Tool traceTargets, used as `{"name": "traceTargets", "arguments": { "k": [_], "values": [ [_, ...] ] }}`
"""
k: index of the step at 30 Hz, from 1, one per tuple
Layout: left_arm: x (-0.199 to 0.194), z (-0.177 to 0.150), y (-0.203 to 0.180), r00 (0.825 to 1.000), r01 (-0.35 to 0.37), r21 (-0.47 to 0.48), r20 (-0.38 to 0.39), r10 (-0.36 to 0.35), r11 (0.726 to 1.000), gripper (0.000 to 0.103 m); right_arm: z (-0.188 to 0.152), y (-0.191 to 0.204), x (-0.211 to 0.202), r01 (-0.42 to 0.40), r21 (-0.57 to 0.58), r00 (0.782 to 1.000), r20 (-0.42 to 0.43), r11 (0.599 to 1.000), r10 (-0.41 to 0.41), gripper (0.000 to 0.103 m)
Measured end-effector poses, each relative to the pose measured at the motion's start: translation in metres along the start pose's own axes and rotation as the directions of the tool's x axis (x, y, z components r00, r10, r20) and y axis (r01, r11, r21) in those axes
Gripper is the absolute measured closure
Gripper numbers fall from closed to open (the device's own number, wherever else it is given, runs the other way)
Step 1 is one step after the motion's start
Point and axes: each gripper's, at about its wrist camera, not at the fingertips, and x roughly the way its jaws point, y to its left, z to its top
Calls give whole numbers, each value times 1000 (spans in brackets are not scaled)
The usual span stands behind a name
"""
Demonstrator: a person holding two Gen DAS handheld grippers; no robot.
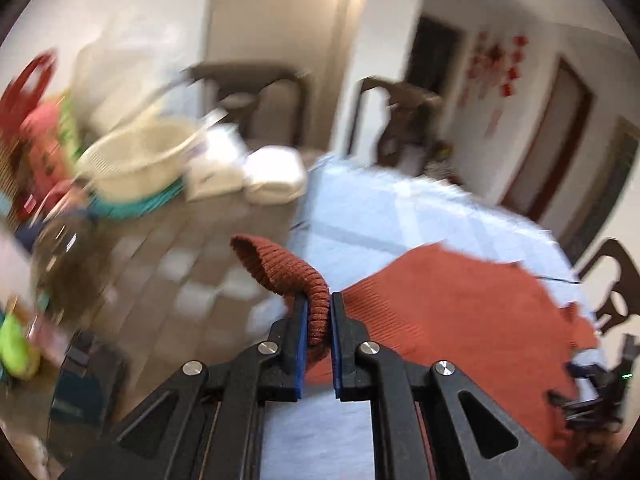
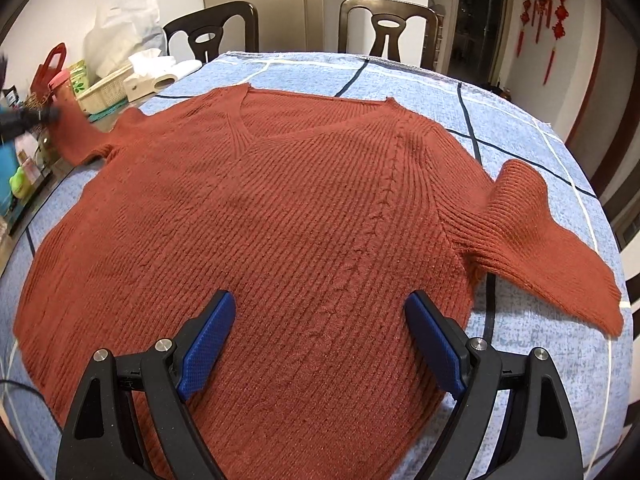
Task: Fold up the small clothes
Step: 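Carry the held sleeve across the sweater body with the left gripper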
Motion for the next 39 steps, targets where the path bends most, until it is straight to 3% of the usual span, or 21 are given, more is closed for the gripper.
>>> {"name": "traceTargets", "arguments": {
  "k": [3,6,9,12,16,18,21,25,30,34,36,39],
  "values": [
    [4,14,-48,992,123,63,5,-124,990,91,0,0,0,2,-2,1000,-1,1000,-2,15],
    [26,17,-93,970,243,93,-32,-241,966,91,1,0,0,2,-2,1000,0,1000,-2,15],
    [61,7,-135,937,343,101,-109,-332,934,91,1,1,0,1,-1,1000,0,1000,-1,15],
    [100,-11,-164,880,445,79,-224,-419,892,89,1,0,0,1,-1,1000,0,1000,-1,15],
    [106,-27,-166,850,476,47,-279,-446,878,84,2,0,-2,-1,-6,1000,-12,1000,1,15],
    [90,-24,-156,866,470,72,-233,-443,880,77,3,-2,-8,-11,6,1000,-22,1000,11,15],
    [68,-12,-126,916,392,97,-133,-379,915,69,14,-5,-24,-68,45,998,11,997,68,16],
    [73,-7,-80,949,306,18,-82,-303,952,69,43,4,-34,-157,69,986,74,985,152,19],
    [95,-29,-64,958,261,-19,-121,-261,965,69,76,19,2,-202,88,979,30,976,200,43],
    [98,-41,-65,963,227,26,-156,-221,973,69,92,19,46,-204,148,976,-44,968,213,61],
    [99,-41,-67,961,230,35,-163,-221,973,69,94,21,60,-193,156,976,-69,969,206,82],
    [98,-43,-65,965,217,52,-161,-207,975,69,101,16,58,-203,173,976,-45,964,213,97]
  ]
}}
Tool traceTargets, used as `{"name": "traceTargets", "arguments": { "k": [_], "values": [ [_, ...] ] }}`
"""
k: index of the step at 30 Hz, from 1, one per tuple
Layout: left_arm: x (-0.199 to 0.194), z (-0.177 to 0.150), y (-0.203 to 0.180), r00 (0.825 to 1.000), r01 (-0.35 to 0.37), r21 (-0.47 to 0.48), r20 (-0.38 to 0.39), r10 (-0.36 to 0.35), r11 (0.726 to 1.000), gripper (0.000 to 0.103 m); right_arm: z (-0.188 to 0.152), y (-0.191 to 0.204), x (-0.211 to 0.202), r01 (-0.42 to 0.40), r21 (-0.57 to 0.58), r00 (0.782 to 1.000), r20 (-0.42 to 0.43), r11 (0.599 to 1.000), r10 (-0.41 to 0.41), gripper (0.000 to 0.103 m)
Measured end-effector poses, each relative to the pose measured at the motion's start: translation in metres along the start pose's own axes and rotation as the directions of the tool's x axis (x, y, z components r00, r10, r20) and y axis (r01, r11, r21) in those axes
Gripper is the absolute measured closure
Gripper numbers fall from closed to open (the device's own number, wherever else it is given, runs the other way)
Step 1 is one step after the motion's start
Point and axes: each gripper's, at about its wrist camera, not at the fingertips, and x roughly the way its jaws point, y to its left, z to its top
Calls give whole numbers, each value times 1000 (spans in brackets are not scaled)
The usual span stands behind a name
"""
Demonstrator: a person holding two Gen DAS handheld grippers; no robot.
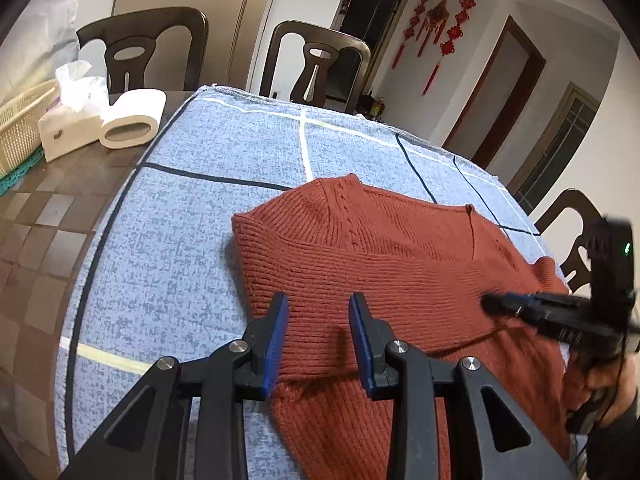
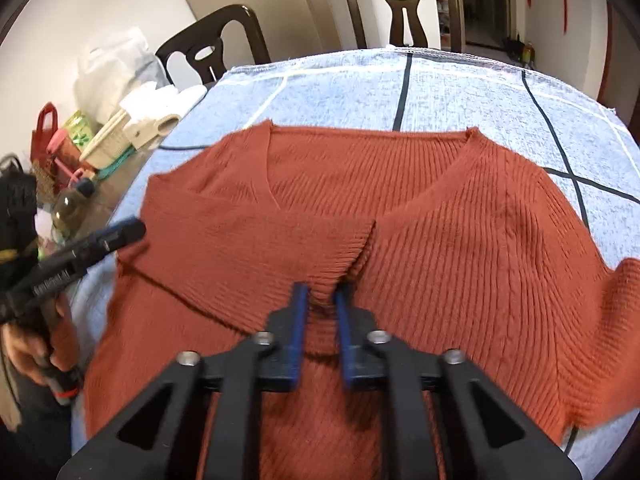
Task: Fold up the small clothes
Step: 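Carry the held sleeve across the sweater body with the left gripper, then open the left gripper to lay the sleeve on the body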
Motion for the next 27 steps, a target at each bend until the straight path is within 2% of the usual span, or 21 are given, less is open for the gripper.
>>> {"name": "traceTargets", "arguments": {
  "k": [4,8,11,15,17,19,20,23,25,26,27],
  "values": [
    [-1,0,-5,1000,-18,36,14,17,999,69,10,0,-14,7,-18,998,70,1000,-6,97],
    [11,-6,-11,997,-63,76,-30,66,995,69,5,-15,4,15,27,1000,0,1000,-15,97],
    [4,-5,-12,998,-57,78,-15,58,995,69,2,-18,-7,15,42,1000,25,999,-16,91],
    [1,-5,-16,999,-49,95,-7,50,994,69,1,-10,-25,37,10,995,90,999,-38,90],
    [9,-9,-18,997,-65,112,-34,69,992,69,-1,-10,-19,31,8,997,74,999,-32,90],
    [12,-11,-21,995,-85,135,-37,91,987,69,-6,-16,-2,47,16,999,16,999,-47,90],
    [11,-10,-22,995,-86,138,-38,92,987,69,-7,-19,-4,32,23,999,41,999,-33,89],
    [9,-11,-21,995,-84,133,-35,89,988,69,-9,-20,-14,43,38,998,44,998,-45,89],
    [8,-11,-21,995,-88,138,-31,93,987,69,-15,-19,-27,72,11,995,63,997,-72,87],
    [7,-11,-22,995,-89,138,-27,94,986,69,-19,-21,-35,81,5,994,75,997,-81,82],
    [6,-10,-22,995,-88,137,-23,92,987,69,-23,-22,-40,81,6,993,84,997,-81,72]
  ]
}}
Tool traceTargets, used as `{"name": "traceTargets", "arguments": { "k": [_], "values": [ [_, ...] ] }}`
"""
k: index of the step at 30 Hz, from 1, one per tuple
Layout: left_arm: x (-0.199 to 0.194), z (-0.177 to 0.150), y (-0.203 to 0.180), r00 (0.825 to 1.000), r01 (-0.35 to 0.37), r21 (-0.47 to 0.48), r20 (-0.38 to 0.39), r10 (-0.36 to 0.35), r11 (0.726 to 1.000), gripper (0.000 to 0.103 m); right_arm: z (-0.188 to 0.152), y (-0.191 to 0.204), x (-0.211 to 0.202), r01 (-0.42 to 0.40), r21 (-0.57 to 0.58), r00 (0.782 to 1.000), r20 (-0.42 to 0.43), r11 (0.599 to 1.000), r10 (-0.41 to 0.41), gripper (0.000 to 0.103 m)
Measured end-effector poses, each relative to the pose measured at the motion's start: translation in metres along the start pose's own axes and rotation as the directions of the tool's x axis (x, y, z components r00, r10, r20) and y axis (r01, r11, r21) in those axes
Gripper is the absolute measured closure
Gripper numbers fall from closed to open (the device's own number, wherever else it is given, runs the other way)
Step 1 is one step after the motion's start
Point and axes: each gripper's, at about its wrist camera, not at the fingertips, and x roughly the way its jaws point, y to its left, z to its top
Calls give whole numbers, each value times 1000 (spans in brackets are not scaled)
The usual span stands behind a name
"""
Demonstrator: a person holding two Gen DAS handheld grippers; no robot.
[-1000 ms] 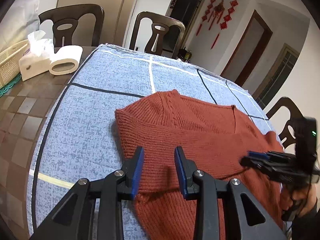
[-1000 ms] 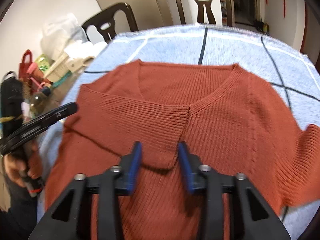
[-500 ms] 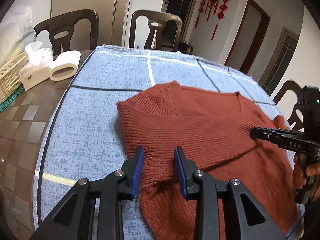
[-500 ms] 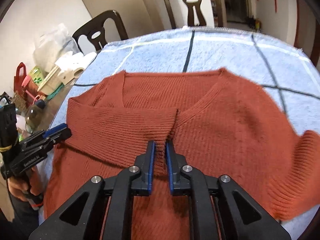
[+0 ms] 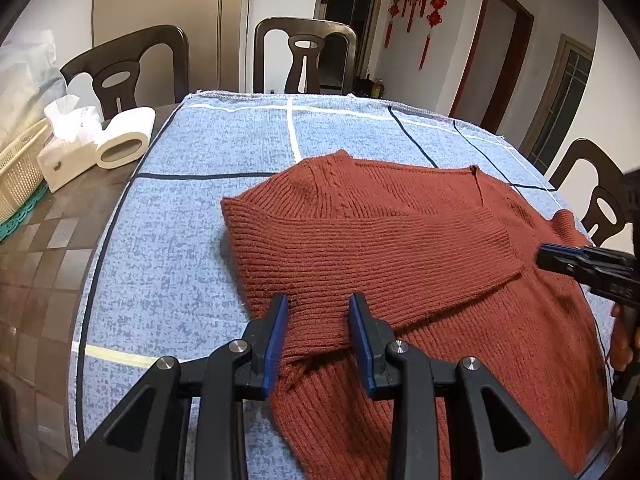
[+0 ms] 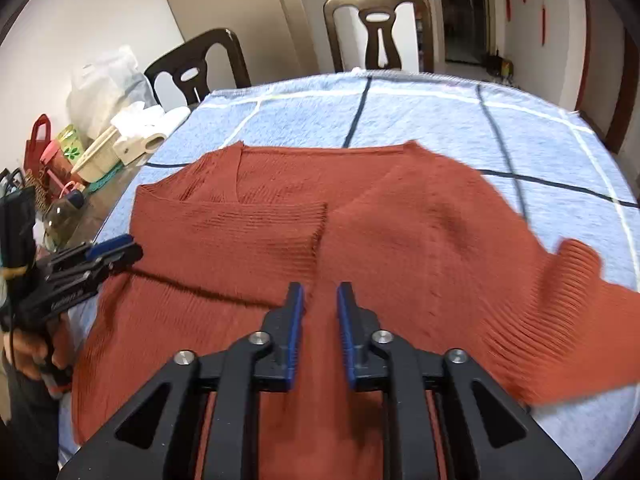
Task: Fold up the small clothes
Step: 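Open the left gripper to lay the sleeve on the body, then reach the right gripper to the other sleeve cuff and grasp it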
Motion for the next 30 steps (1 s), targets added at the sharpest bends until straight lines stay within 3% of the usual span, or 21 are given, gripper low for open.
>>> {"name": "traceTargets", "arguments": {
  "k": [2,3,5,11,19,22,30],
  "values": [
    [-4,2,-2,1000,9,-7,12,-9,1000,68,-9,-10,-15,4,20,1000,20,1000,-4,55],
    [-6,3,-3,1000,15,-11,18,-15,1000,66,-13,-14,-20,10,33,1000,29,999,-11,53],
    [-12,5,-7,999,24,-20,26,-24,1000,55,-21,-30,-34,26,77,999,45,997,-30,52],
    [-25,10,-34,999,13,26,46,-14,1000,48,-46,-81,-69,115,234,988,70,965,-134,52],
    [-14,10,-53,999,22,56,43,-25,998,47,-76,-153,-88,184,455,973,44,871,-228,50],
    [-3,11,-49,999,-7,39,43,5,999,47,-79,-171,-90,154,512,972,75,845,-222,50],
    [13,1,-40,1000,-2,-9,1,2,1000,47,-69,-198,-88,138,599,960,116,789,-256,50]
  ]
}}
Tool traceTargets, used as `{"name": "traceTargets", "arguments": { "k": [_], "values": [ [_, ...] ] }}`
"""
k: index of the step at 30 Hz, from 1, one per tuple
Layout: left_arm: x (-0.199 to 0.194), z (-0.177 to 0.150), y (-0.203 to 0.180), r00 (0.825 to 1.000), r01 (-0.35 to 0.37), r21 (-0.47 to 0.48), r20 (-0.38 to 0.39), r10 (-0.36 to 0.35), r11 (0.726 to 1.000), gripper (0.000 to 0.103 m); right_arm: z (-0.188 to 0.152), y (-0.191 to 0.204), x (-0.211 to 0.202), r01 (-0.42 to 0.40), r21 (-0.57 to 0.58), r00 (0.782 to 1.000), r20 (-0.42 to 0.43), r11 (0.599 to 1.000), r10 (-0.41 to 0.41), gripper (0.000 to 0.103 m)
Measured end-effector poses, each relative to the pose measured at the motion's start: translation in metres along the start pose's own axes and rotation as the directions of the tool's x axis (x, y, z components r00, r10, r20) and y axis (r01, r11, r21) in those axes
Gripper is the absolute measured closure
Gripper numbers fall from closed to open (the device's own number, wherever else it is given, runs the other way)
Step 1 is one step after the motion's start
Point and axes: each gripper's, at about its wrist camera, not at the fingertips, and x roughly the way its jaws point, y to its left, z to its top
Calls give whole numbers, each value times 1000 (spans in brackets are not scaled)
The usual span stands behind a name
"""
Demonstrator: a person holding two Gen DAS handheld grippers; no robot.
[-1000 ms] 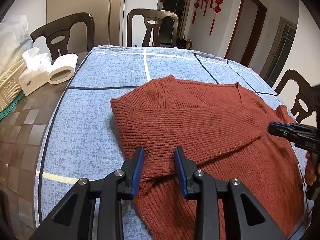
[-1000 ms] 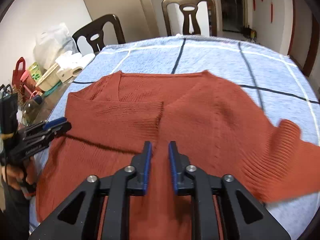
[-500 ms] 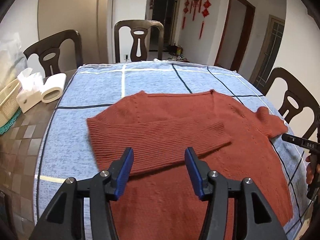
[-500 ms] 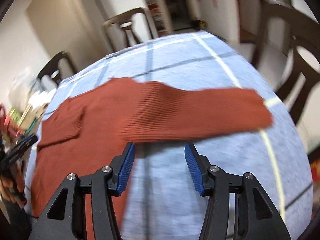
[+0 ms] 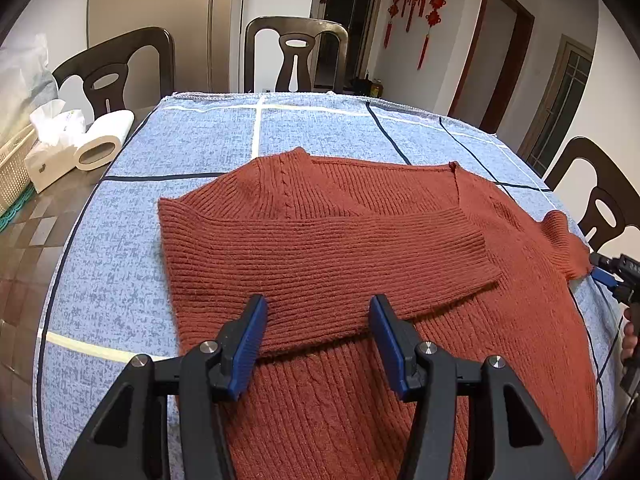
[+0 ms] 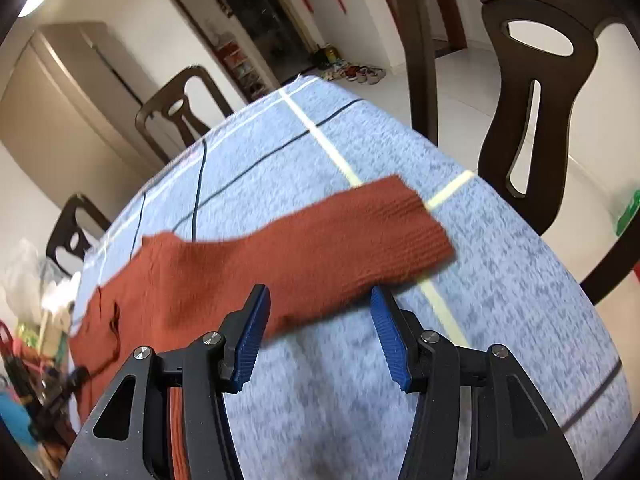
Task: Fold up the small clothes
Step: 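Reach the right gripper to the other sleeve cuff and grasp it, then fold the held sleeve across the body with the right gripper, then release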
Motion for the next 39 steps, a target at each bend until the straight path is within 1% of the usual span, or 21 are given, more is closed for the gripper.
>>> {"name": "traceTargets", "arguments": {
  "k": [2,4,5,6,7,9,10,11,14,18,20,21,23,25,29,31,34,35,36,37,39],
  "values": [
    [2,-1,0,1000,-1,-5,-6,1,1000,46,3,-6,2,14,40,1000,11,999,-15,50],
    [1,-3,0,1000,-1,-7,-5,1,1000,46,5,-10,4,1,64,1000,25,998,-3,50],
    [1,-3,0,1000,-2,-7,-5,2,1000,46,7,-11,5,-5,71,1000,30,997,3,55],
    [1,-3,-1,1000,-1,-7,-5,1,1000,46,8,-12,5,2,75,1000,29,997,-5,67],
    [1,-3,-1,1000,0,-9,-5,0,1000,46,9,-13,6,15,75,1000,25,997,-17,72],
    [1,-3,0,1000,1,-10,-5,-1,1000,46,11,-16,8,8,84,1000,12,996,-9,85],
    [1,-3,0,1000,2,-10,-5,-2,1000,46,12,-16,7,-2,86,1000,11,996,1,90],
    [2,-3,0,1000,2,-11,-5,-2,1000,45,14,-15,6,-19,86,1000,10,996,18,92],
    [2,-3,0,1000,2,-11,-5,-2,1000,45,19,-2,-7,-51,46,998,39,998,49,92],
    [2,-3,0,1000,3,-11,-5,-3,1000,45,25,36,-29,-128,-46,988,78,991,131,93],
    [1,-3,0,1000,4,-12,-4,-4,1000,45,26,64,-37,-171,-106,980,84,980,180,93],
    [1,-3,0,1000,5,-13,-4,-5,1000,45,25,83,-41,-204,-149,973,82,968,217,93],
    [1,-3,0,1000,6,-15,-4,-6,1000,45,21,110,-42,-242,-201,963,69,949,260,93],
    [1,-3,0,1000,8,-16,-3,-8,1000,45,14,146,-37,-299,-262,948,31,918,317,93],
    [1,-3,0,1000,10,-17,-3,-10,1000,45,-8,199,-10,-363,-352,929,-69,863,362,93],
    [0,-3,1,1000,14,-20,-2,-14,1000,45,-23,222,10,-399,-385,916,-134,832,377,93],
    [0,-2,3,1000,22,-26,-2,-22,999,45,-52,239,37,-418,-425,908,-236,803,347,91],
    [0,-2,3,1000,24,-28,-2,-24,999,45,-61,241,49,-423,-426,902,-285,799,325,91],
    [0,-2,3,1000,26,-29,-2,-26,999,45,-67,240,55,-430,-424,895,-314,797,316,90],
    [0,-2,3,1000,28,-30,-2,-28,999,45,-74,238,59,-441,-426,887,-340,790,312,90],
    [0,-3,3,1000,31,-31,-2,-31,999,45,-82,235,55,-452,-447,882,-351,772,313,83]
  ]
}}
